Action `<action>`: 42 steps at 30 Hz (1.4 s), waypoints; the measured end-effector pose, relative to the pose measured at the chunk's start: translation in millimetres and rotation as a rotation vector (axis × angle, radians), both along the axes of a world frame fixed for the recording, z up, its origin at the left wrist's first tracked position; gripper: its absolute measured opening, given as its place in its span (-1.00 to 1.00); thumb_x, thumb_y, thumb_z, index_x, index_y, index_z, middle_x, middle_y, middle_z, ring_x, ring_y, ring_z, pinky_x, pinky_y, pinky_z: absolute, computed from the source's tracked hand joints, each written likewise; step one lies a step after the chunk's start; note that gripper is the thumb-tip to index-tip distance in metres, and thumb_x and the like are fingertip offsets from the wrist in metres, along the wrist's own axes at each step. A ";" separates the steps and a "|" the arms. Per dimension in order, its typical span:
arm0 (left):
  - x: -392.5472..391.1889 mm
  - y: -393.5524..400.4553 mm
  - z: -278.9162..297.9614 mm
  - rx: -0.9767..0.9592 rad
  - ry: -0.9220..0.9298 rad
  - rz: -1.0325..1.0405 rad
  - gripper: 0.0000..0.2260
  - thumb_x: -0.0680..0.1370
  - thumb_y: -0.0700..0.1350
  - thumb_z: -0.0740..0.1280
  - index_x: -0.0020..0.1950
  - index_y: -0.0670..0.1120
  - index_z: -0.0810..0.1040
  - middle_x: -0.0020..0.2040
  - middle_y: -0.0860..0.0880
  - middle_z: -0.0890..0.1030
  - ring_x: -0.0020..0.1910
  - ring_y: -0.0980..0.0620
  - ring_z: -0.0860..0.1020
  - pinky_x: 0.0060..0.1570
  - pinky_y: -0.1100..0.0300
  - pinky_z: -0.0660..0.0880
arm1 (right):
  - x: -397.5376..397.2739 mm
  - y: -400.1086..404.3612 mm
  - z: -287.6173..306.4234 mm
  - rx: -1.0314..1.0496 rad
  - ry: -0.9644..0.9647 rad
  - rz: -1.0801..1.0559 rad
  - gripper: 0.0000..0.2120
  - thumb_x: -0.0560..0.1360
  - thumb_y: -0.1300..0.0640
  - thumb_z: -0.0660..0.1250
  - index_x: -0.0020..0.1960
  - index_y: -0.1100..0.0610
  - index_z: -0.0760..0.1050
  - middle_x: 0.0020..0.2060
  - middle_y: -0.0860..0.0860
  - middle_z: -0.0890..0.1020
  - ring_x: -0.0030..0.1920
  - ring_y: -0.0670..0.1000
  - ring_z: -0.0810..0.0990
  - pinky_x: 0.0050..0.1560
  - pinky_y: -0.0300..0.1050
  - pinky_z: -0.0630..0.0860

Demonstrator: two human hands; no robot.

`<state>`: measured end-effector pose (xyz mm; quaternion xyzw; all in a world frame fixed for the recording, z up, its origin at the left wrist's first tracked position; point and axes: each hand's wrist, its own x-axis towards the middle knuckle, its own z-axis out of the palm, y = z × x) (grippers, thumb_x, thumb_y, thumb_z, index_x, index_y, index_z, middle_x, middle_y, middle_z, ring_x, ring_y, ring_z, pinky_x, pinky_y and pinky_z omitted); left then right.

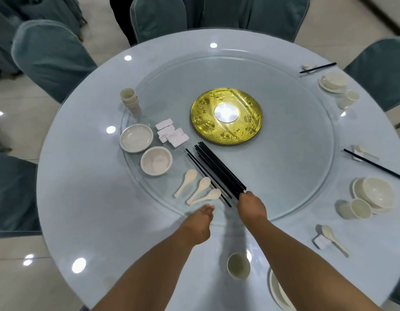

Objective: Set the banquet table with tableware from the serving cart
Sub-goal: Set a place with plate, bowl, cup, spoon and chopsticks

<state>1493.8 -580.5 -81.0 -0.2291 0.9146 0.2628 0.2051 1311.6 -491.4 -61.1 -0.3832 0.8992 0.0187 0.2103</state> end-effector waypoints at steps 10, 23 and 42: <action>-54.3 12.2 63.5 0.550 0.248 0.839 -0.78 0.62 -0.12 0.20 -0.06 -0.15 0.62 -0.03 -0.17 0.63 -0.11 -0.06 0.63 -0.06 0.10 0.60 | -19.0 46.4 51.7 -0.188 -0.182 0.062 -0.79 0.56 0.18 0.22 -0.11 0.20 0.62 -0.17 0.10 0.61 -0.11 0.11 0.57 -0.11 -0.10 0.47; -73.2 92.0 106.5 1.102 0.474 1.190 -0.91 0.60 -0.22 0.32 0.10 -0.18 0.53 -0.07 -0.14 0.65 -0.14 -0.07 0.61 -0.18 0.12 0.58 | 8.8 153.7 90.2 -0.420 -1.066 -0.448 -0.84 0.50 0.22 0.39 -0.10 0.33 0.65 -0.22 0.17 0.67 -0.32 0.02 0.55 -0.29 -0.14 0.53; -58.2 84.2 144.8 0.577 0.432 1.092 -0.81 0.63 -0.10 0.23 0.17 -0.12 0.56 -0.21 -0.13 0.58 -0.36 -0.04 0.46 -0.40 0.20 0.39 | -26.2 218.7 136.9 -0.962 -0.492 -0.905 -0.88 0.54 0.21 0.34 -0.11 0.17 0.64 -0.32 0.08 0.64 -0.42 0.02 0.45 -0.40 -0.13 0.42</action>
